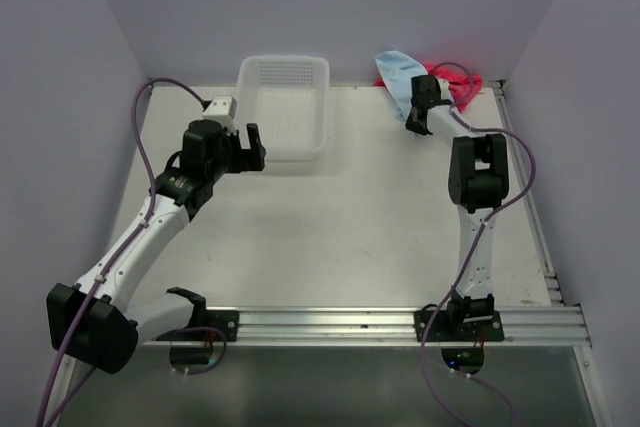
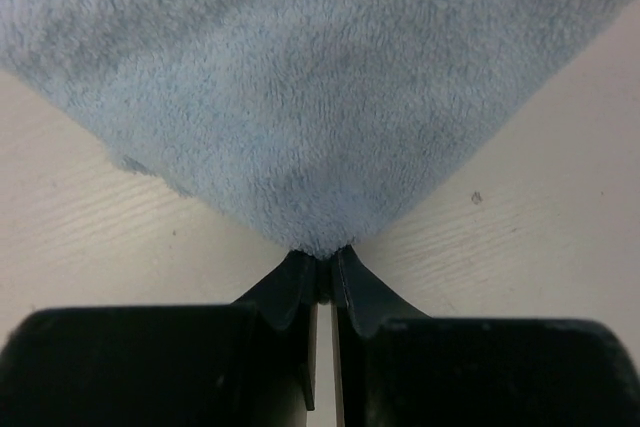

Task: Roll the towels
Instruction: Move the towel to the center of the board

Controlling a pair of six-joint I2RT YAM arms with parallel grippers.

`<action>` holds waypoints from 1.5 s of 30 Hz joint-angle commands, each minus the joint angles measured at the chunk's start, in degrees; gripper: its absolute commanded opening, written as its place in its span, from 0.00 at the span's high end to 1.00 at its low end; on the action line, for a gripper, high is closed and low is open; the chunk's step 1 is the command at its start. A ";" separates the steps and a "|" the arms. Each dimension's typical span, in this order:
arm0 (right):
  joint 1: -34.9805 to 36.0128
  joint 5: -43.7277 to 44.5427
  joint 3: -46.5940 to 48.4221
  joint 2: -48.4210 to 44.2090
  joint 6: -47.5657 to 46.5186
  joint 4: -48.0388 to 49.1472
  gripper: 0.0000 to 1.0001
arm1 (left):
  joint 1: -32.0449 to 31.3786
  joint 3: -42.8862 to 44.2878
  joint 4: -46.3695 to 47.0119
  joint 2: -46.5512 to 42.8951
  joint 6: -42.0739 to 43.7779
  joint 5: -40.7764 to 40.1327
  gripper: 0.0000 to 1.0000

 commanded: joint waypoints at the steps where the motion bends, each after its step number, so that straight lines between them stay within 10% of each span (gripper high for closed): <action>1: 0.07 -4.60 -3.05 -7.67 0.00 0.29 0.97 | 0.61 1.87 1.61 -0.81 0.59 1.56 0.00; 15: 6.30 -10.76 -3.67 -33.06 -1.75 -8.49 1.00 | 0.96 0.28 3.80 -5.03 1.65 0.60 0.00; 27: 14.83 -18.57 -46.24 -76.80 5.97 -5.34 0.98 | 0.79 -1.03 6.18 -5.12 1.30 4.89 0.00; 34: 14.83 -19.56 -63.35 -86.24 9.32 -8.49 0.87 | -0.97 -1.12 6.00 -2.92 0.25 10.44 0.01; 45: 14.66 -14.20 -67.57 -91.53 17.40 -14.12 0.93 | -22.30 -8.15 8.98 -3.18 -4.95 4.05 0.05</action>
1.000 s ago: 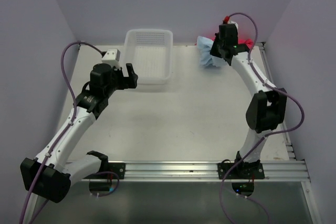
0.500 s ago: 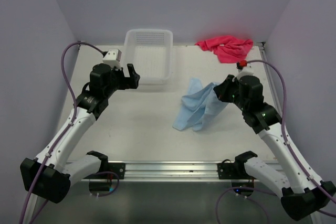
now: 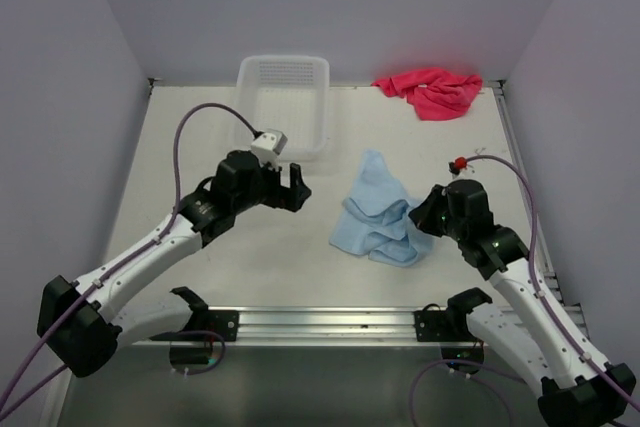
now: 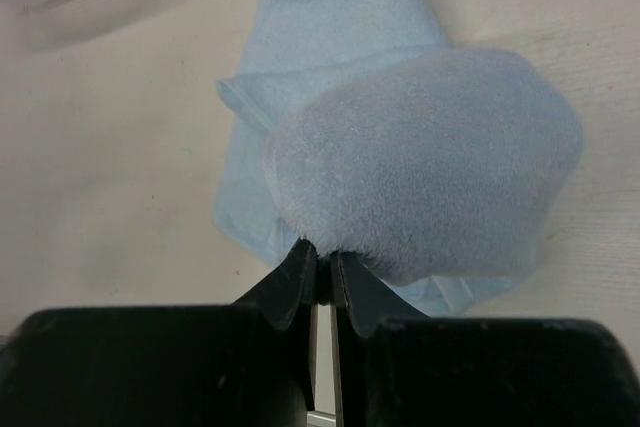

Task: Roll the towels
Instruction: Move the towel to the center of the board

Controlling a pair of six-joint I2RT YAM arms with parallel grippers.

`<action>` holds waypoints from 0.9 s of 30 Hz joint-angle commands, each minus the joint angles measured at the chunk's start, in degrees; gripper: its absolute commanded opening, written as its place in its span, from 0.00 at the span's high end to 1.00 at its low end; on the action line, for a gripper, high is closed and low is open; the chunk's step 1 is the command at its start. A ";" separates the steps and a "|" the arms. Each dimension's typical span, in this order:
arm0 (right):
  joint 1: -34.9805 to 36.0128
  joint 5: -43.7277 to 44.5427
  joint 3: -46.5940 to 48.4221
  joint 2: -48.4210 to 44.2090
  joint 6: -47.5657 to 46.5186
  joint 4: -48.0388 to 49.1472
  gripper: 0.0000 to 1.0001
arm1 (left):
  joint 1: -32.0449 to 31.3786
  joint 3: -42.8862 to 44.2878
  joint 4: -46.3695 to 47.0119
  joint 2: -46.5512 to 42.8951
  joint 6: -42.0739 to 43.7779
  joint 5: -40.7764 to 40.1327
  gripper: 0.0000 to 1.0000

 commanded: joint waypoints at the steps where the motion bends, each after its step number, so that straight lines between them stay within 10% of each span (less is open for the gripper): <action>1: -0.40 2.29 -1.72 -0.78 4.97 -1.77 0.93 | -9.82 -0.70 4.79 0.23 -0.60 -5.83 0.06; 10: -2.33 0.97 -3.92 -0.25 9.63 -0.72 0.91 | -26.44 -0.01 12.27 13.75 4.86 -12.51 0.06; 23: -3.39 0.71 -3.65 -3.59 8.93 -3.71 0.90 | -27.15 6.41 26.68 32.13 7.94 -4.62 0.15; 27: -3.65 -0.08 -4.71 -3.68 9.02 -3.09 0.90 | -27.24 8.96 27.30 36.52 7.59 -1.99 0.33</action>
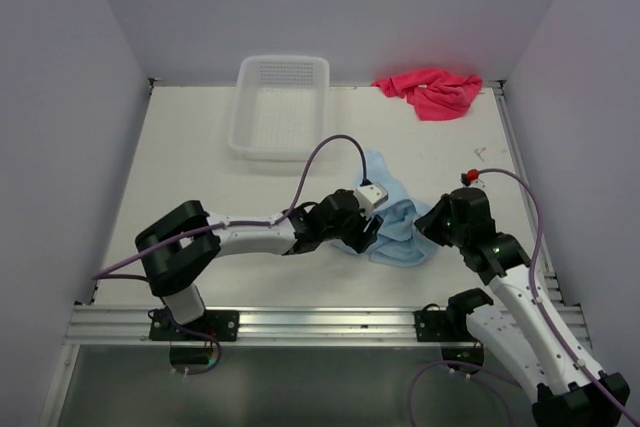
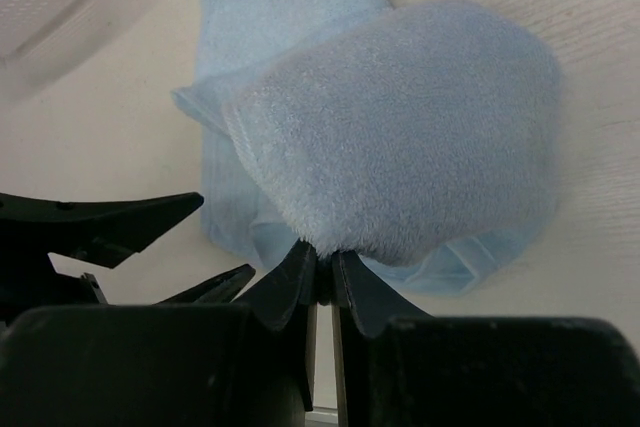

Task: Roll the towels
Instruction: Move the towel to the center of the board, then flatten the towel

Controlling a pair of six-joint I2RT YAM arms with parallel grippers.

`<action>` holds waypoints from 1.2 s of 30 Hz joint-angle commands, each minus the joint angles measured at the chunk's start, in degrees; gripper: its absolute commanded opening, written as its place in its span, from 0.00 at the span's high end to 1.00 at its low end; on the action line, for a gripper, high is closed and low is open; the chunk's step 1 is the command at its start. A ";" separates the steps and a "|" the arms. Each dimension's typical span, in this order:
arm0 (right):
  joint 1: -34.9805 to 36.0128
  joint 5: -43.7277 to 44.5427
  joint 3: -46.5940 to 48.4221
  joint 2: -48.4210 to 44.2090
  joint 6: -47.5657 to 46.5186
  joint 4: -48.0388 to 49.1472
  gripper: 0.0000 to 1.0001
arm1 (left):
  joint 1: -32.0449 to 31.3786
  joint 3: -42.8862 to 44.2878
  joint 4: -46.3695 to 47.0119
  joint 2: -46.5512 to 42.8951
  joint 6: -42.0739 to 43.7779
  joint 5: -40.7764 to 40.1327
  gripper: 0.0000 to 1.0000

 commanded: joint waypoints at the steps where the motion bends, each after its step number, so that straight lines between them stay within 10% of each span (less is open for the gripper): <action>1: -0.48 -1.22 -1.08 -0.34 0.56 -0.36 0.90 | -0.40 3.39 5.46 3.41 0.53 3.03 0.36; 9: -0.84 -1.40 -2.14 -0.95 0.30 0.08 0.90 | -0.40 4.80 5.46 7.55 -0.80 3.30 0.62; 13: -0.92 -1.31 -2.31 -1.21 0.03 0.17 0.90 | -0.40 4.80 4.33 7.38 -1.41 3.21 1.00; 36: -0.92 -3.15 -3.19 10.91 -9.53 10.36 0.85 | 4.35 -16.64 -32.57 -40.69 -31.28 -38.53 1.00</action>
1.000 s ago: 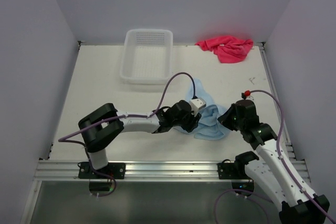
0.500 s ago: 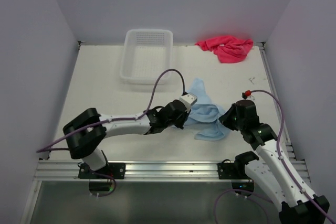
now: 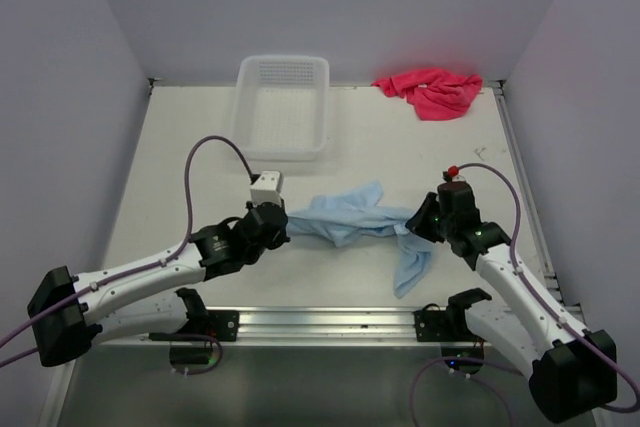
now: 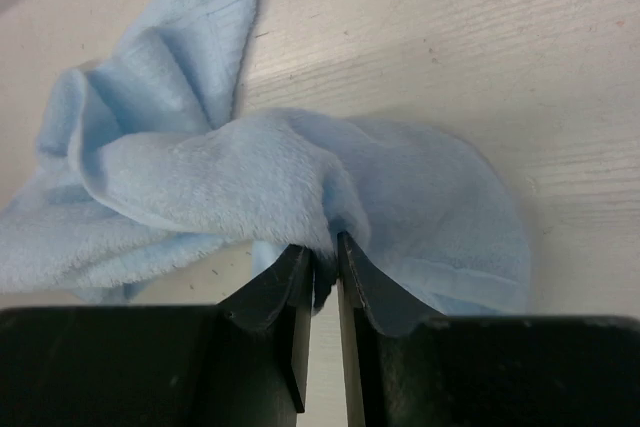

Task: Roll the towels
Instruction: Flatten the towel

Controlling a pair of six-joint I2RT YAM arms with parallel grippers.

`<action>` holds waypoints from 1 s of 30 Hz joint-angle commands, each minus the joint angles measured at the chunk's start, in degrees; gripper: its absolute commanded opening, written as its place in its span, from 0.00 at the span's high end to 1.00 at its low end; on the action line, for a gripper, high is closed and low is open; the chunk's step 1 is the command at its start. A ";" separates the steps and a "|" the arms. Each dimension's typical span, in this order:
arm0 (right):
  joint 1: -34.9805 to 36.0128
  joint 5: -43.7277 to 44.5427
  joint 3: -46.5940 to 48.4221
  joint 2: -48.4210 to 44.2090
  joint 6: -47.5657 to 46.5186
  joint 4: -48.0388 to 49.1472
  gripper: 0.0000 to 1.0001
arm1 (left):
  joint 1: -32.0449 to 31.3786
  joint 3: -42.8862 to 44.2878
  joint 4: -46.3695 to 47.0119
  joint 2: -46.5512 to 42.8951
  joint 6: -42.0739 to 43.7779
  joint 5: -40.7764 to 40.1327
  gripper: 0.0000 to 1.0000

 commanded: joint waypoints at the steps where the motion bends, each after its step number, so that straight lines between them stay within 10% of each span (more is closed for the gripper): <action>1: -0.36 -1.75 0.83 1.21 -5.50 1.27 0.80 | 0.70 -1.69 -9.29 -4.54 -7.57 -11.15 1.00; 4: -0.36 -3.00 2.06 0.86 -6.91 0.75 0.74 | 0.78 -2.92 -11.76 -6.39 -10.04 -13.09 1.00; 10: -0.36 -1.77 1.36 -0.19 -6.91 0.40 1.00 | 0.78 -4.33 -13.26 -7.98 -12.59 -14.06 1.00; 30: -0.44 9.74 26.58 4.55 -15.26 -8.31 1.00 | 0.78 -0.21 -22.83 -13.78 -14.53 -25.04 1.00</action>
